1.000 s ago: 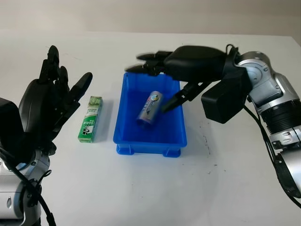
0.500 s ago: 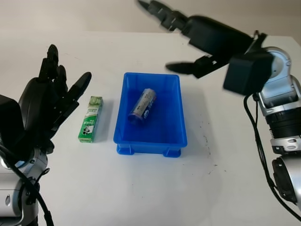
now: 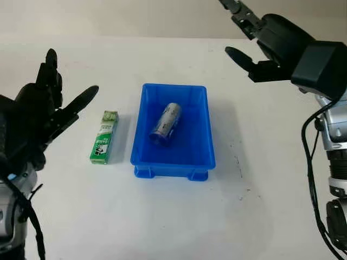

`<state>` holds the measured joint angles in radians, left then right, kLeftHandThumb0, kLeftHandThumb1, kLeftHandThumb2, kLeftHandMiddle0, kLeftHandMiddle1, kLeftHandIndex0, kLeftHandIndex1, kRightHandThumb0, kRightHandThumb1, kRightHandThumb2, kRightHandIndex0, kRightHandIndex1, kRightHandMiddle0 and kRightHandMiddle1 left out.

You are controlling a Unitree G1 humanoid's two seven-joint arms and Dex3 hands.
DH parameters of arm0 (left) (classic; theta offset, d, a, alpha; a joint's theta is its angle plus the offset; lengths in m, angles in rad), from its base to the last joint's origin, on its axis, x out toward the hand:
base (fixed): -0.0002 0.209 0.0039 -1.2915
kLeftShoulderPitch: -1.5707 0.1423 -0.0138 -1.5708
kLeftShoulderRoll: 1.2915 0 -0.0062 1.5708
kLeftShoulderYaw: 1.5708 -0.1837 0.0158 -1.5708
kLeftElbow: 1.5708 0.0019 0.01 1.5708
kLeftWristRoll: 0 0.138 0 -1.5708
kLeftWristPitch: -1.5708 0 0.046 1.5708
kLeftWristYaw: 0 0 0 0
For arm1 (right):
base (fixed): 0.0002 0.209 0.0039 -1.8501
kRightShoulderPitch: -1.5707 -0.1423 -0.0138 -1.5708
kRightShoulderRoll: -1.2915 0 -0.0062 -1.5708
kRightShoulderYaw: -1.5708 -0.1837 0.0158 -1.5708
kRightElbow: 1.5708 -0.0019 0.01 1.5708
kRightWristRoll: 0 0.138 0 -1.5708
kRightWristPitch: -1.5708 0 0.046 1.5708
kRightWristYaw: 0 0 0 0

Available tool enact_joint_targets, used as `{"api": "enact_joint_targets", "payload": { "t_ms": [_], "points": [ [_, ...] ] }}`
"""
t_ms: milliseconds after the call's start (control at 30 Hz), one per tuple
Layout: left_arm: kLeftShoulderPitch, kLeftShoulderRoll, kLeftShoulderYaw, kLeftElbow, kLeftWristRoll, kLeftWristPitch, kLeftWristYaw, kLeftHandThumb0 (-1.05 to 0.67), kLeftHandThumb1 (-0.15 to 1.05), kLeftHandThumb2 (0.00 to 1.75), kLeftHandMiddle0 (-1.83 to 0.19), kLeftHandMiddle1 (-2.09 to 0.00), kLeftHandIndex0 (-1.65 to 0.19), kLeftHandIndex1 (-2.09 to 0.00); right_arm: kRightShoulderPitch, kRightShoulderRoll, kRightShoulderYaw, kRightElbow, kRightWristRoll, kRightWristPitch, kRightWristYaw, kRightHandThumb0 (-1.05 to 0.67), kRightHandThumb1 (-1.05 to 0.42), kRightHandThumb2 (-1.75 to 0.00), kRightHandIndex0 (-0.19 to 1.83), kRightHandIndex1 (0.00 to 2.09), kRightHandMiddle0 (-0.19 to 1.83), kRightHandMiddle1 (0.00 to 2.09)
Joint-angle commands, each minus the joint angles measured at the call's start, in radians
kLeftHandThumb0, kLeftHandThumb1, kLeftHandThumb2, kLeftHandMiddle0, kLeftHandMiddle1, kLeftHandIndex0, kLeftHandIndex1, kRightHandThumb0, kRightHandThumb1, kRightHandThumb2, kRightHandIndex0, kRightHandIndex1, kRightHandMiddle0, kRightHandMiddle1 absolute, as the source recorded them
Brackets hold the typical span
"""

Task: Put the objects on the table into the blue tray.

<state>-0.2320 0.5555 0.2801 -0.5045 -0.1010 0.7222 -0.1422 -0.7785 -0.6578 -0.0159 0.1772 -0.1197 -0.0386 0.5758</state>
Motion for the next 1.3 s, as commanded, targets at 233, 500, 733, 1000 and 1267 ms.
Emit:
{"api": "enact_joint_targets", "payload": {
  "t_ms": [233, 500, 733, 1000, 1267],
  "points": [
    [-0.082, 0.212, 0.005, 0.201, 0.019, -0.096, -0.218, -0.56, 0.99, 0.05, 0.09, -0.03, 0.1, -0.05, 0.024, -0.051, -0.034, 0.001, 0.002, -0.02, -0.006, -0.83, -1.05, -0.63, -0.17, 0.03, -0.15, 0.06],
    [-0.121, 0.397, -0.035, 0.479, 0.068, -0.529, -0.49, -0.43, 0.91, 0.04, 0.03, -0.07, 0.03, -0.08, 0.024, -0.054, -0.03, 0.025, 0.005, -0.047, -0.002, -0.82, -1.05, -0.62, -0.17, 0.04, -0.16, 0.05],
    [-0.115, 0.526, -0.149, 0.566, 0.365, -0.89, -0.427, -0.39, 0.91, 0.05, 0.06, -0.03, 0.07, -0.04, 0.021, -0.052, -0.027, 0.044, 0.012, -0.06, 0.004, -0.83, -1.05, -0.61, -0.18, 0.05, -0.16, 0.05],
    [-0.239, 0.627, -0.279, 0.814, 0.712, -1.443, -0.161, -0.31, 0.92, 0.05, 0.09, -0.05, 0.09, -0.05, 0.013, -0.049, -0.022, 0.058, 0.013, -0.065, 0.013, -0.86, -1.05, -0.61, -0.18, 0.05, -0.16, 0.05],
    [-0.445, 0.647, -0.423, 0.976, 1.037, -1.711, 0.137, -0.35, 0.96, 0.07, 0.04, -0.07, 0.05, -0.07, 0.012, -0.041, -0.02, 0.052, 0.015, -0.046, 0.01, -0.87, -1.05, -0.6, -0.18, 0.05, -0.17, 0.05]
  ]
}}
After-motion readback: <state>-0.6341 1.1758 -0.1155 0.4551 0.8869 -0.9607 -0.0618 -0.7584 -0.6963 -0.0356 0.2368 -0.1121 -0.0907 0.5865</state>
